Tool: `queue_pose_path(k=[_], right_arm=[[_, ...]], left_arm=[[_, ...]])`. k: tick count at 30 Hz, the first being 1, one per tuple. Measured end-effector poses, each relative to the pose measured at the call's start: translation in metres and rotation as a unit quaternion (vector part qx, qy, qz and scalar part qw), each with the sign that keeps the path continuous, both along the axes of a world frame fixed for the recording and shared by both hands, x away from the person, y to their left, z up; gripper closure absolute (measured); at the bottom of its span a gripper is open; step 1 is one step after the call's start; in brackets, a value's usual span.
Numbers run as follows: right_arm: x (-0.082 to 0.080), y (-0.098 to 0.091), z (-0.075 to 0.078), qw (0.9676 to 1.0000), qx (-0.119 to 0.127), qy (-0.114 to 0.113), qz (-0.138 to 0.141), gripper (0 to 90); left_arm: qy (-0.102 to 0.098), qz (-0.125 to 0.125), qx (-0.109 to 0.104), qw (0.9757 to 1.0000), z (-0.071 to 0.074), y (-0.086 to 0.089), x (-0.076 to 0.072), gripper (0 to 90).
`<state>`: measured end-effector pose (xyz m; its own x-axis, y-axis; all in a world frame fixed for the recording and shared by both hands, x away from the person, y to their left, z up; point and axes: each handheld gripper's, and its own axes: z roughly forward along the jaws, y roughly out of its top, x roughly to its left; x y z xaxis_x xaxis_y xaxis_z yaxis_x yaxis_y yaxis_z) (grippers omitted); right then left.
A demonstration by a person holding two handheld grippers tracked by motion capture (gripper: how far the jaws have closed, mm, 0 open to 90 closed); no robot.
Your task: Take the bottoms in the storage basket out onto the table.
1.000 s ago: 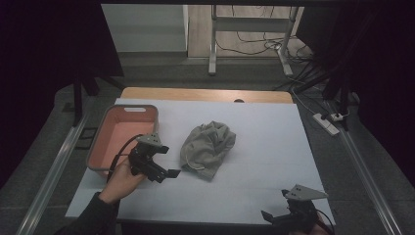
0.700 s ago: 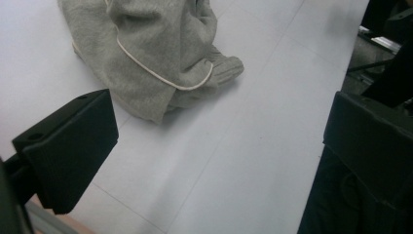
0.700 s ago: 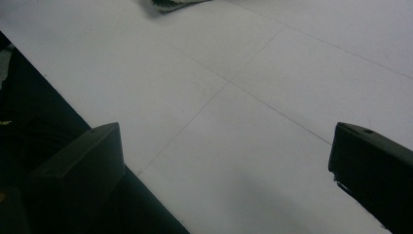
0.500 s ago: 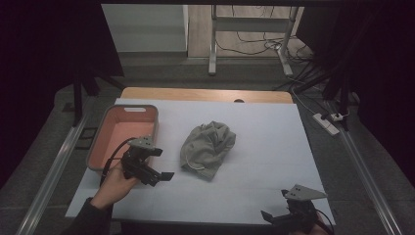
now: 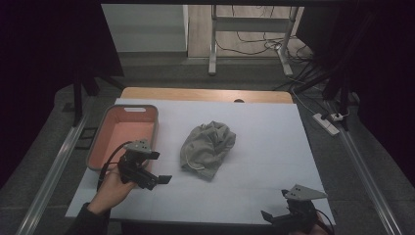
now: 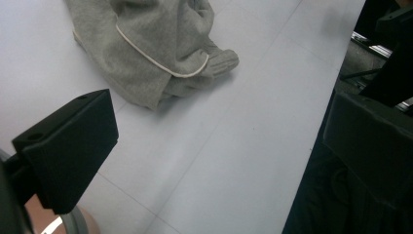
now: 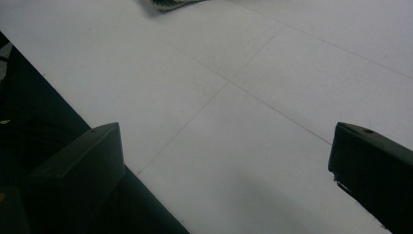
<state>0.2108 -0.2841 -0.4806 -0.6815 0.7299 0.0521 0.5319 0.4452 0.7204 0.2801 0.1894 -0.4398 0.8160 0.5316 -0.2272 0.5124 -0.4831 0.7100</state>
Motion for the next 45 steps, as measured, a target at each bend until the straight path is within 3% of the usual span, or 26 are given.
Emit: queue_pose_path(k=[45], right_arm=[[0.0,0.001,0.0,1.0,-0.002,0.0,0.0,0.0]], left_arm=[[0.014,0.032,-0.01,0.9993,-0.018,0.026,-0.04,0.0]])
